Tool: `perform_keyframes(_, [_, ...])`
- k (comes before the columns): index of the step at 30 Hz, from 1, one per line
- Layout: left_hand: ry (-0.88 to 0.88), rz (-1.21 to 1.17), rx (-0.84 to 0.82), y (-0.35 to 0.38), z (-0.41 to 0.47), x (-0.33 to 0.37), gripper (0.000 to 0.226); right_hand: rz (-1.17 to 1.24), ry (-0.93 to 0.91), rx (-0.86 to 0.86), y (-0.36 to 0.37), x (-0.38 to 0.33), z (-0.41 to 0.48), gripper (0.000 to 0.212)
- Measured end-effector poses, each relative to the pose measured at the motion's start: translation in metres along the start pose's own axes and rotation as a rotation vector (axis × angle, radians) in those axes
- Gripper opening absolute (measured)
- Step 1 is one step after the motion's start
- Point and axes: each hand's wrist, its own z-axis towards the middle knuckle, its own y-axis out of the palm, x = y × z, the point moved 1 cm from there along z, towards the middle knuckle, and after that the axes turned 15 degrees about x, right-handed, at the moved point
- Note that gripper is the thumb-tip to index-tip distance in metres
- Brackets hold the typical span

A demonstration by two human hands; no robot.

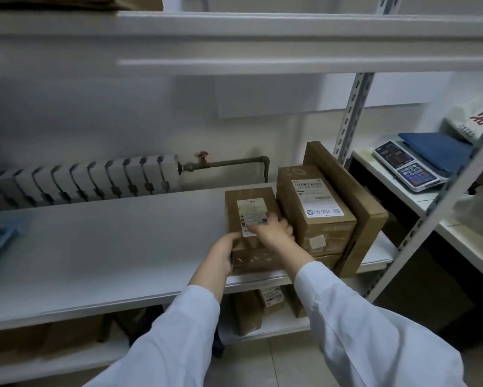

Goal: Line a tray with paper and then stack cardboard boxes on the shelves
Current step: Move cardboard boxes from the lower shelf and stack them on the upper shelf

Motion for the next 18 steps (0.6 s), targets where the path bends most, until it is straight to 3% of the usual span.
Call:
perform_keyframes(5, [-0.027, 0.013, -0.083, 0.006, 0.038, -0.017, 0.052, 0.073, 0.074, -0.016, 0.003, 0.004, 0.009, 0.073])
perform_keyframes(8, [-0.012, 0.059, -0.031, 0.013, 0.124, -0.045, 0.103, 0.088, 0.081, -0.009, 0.002, 0.006, 0.011, 0.069])
perform_keyframes(10, [-0.026, 0.034, -0.001, 0.010, 0.148, -0.052, 0.118, 0.106, 0.072, -0.005, 0.003, 0.006, 0.011, 0.066])
perform_keyframes(14, [-0.025, -0.074, 0.026, -0.011, 0.092, -0.034, 0.120, 0.121, 0.042, -0.005, 0.005, -0.001, 0.011, 0.061])
perform_keyframes(18, [-0.011, -0.230, 0.024, -0.023, 0.046, -0.019, 0.085, 0.242, 0.031, -0.002, 0.001, -0.013, 0.008, 0.060])
